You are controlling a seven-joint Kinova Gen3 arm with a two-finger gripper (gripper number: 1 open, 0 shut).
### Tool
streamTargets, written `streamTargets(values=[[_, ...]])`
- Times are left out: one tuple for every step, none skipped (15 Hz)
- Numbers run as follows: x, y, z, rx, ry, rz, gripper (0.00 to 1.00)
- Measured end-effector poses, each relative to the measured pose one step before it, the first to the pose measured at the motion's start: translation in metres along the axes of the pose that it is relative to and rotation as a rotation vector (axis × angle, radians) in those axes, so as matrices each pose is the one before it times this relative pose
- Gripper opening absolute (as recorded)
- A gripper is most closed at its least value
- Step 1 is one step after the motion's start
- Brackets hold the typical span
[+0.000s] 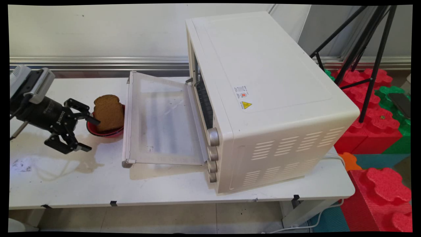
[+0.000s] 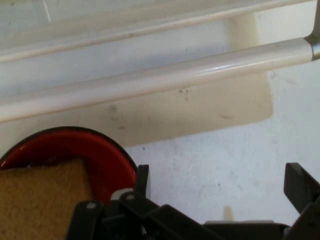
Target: Close the oven
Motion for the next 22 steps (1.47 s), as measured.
streamTargets(values=[[-0.00068,-0.00029,0.00241,-0.0014,0.00224,-0.00201,1.0],[-0.00128,-0.00013,0.00398,-0.00248,0.00275,-0.00259,1.0],[-0.0035,-0.00688,0.00142,-0.00403,0.0026,0.00373,1.0],[-0.00111,-0.00026,0.0047,-0.0015,0.00265,0.00028,1.0],[-0.00046,-0.00004,0.00318,-0.00032,0.00207,0.00004,1.0],[-0.0004,0.00003,0.00521,0.00027,0.00314,-0.00014,1.0],[-0.00011,-0.00004,0.00363,0.00071,0.00242,-0.00049,1.0],[0.00019,-0.00022,0.00551,0.00011,0.00302,0.00005,1.0],[0.00038,-0.00015,0.00376,0.00077,0.00317,-0.00069,1.0],[0.00087,-0.00052,0.00575,0.00124,0.00482,-0.00127,1.0],[0.00088,-0.00062,0.00389,0.0009,0.00295,-0.00037,1.0],[0.00108,-0.00053,0.00557,0.0016,0.00471,-0.00118,1.0],[0.00042,-0.0002,0.0036,0.00177,0.00258,-0.00279,1.0],[0.00086,-0.00064,0.00529,0.00258,0.00371,-0.00382,1.0],[0.00054,-0.00046,0.00332,0.00171,0.00224,-0.00228,1.0],[0.00058,-0.0008,0.00453,0.00338,0.00293,-0.00433,1.0],[0.00016,-0.00062,0.00286,0.00177,0.00158,-0.00372,1.0],[0.00001,-0.0008,0.00384,0.00301,0.00142,-0.00569,1.0],[-0.00019,-0.00034,0.00212,0.00197,0.00083,-0.0039,1.0],[-0.00011,-0.00064,0.00309,0.00295,0.00158,-0.00473,1.0],[-0.00007,-0.0004,0.0018,0.00175,0.00124,-0.00284,1.0],[-0.00001,-0.00043,0.00249,0.00233,0.00213,-0.00427,0.0]])
